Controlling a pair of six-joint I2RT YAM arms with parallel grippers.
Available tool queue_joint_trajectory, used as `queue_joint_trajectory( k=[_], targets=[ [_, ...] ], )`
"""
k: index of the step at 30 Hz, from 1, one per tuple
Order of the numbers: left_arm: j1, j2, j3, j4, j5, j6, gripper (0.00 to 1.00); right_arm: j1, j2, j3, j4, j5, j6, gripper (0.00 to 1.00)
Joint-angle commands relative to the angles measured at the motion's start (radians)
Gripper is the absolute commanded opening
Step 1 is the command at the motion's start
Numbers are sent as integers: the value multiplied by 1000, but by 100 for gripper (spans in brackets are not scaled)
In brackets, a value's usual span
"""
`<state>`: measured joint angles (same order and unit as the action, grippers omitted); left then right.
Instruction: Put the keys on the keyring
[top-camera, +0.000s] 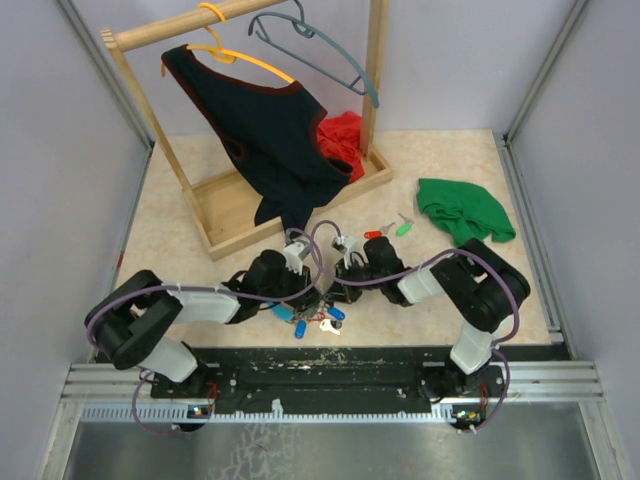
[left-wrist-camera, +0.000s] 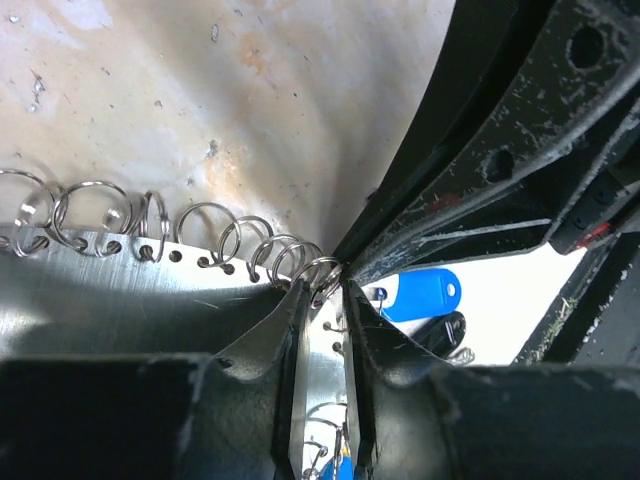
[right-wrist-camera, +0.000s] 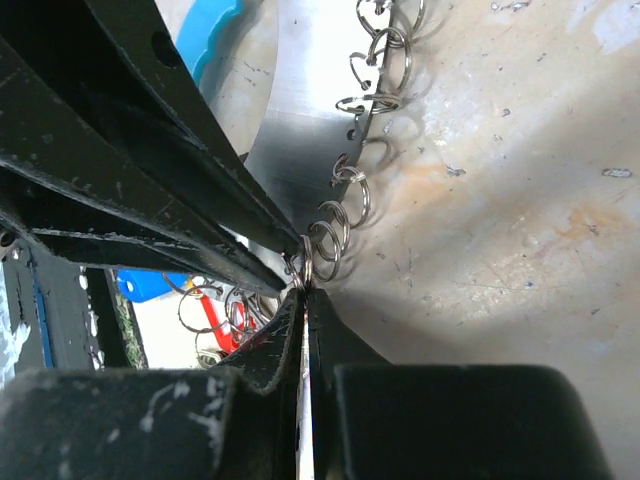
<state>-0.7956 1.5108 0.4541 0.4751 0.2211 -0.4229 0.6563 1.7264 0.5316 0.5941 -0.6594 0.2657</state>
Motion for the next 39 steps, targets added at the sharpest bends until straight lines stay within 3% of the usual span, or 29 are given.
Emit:
queue_joint_trajectory(
  k=[1, 8, 13, 19, 32, 39],
  targets=[
    [14, -71, -49, 65, 31, -24, 25, 9, -29, 33, 35, -12, -20, 0],
    [94, -212, -140, 170, 97, 15, 27, 9, -162, 47, -56, 24, -102, 0],
    [178, -246, -204, 316, 225, 30, 26, 9, -226, 64, -114, 32, -158, 0],
    [217, -209, -255, 543, 391, 101, 26, 10, -264, 87, -176, 17, -232, 0],
    [266, -1, -284, 975, 563, 130, 25, 26, -352, 178, -361, 29, -434, 0],
    [270, -8, -245, 881, 586, 202, 20, 37, -393, 240, -424, 4, -507, 0]
  ],
)
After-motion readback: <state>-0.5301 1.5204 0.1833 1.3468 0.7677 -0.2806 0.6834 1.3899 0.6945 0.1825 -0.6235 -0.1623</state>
